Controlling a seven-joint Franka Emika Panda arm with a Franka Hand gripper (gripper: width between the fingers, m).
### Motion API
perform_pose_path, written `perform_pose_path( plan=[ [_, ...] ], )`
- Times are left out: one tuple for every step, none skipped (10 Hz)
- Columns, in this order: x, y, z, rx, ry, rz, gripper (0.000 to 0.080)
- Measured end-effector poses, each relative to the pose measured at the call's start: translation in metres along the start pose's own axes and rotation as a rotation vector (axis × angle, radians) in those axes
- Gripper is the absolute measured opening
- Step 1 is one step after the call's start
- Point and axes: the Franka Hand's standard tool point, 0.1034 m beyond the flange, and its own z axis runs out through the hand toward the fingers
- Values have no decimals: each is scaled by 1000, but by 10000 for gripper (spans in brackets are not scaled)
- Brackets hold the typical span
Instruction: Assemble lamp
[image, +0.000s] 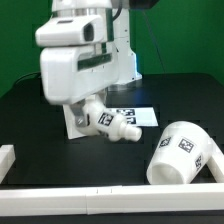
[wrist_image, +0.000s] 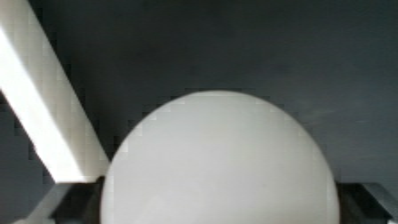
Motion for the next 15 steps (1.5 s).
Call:
perform_pose_path(
  plan=[
    [1,-8,-5,-23,0,-179,573],
    [-2,-12,-6,-27,-2,-275,573],
    [-3,-12,-4,-24,-9,-322,573],
    [-5,-12,-4,-22,-19,-392,573],
    [-6,-12,-3,-20,-27,-440,573],
    [-3,-15,-4,-22,-34,-530,573],
    [12,-24,-5,-27,-29,-668,573],
    [28,-32,-9,-34,-27,-796,573],
    [45,-39,-10,-80,-31,-950,573],
    [48,-47,-5,-109,-34,-1050,573],
    [41,-47,-4,-87,-42,-1077,573],
    [41,-47,-4,-86,-55,-1126,573],
    [39,-48,-3,-79,-68,-1202,573],
    [37,-49,-2,-74,-78,-1251,573],
    [39,-53,-1,-68,-84,-1297,573]
  ],
)
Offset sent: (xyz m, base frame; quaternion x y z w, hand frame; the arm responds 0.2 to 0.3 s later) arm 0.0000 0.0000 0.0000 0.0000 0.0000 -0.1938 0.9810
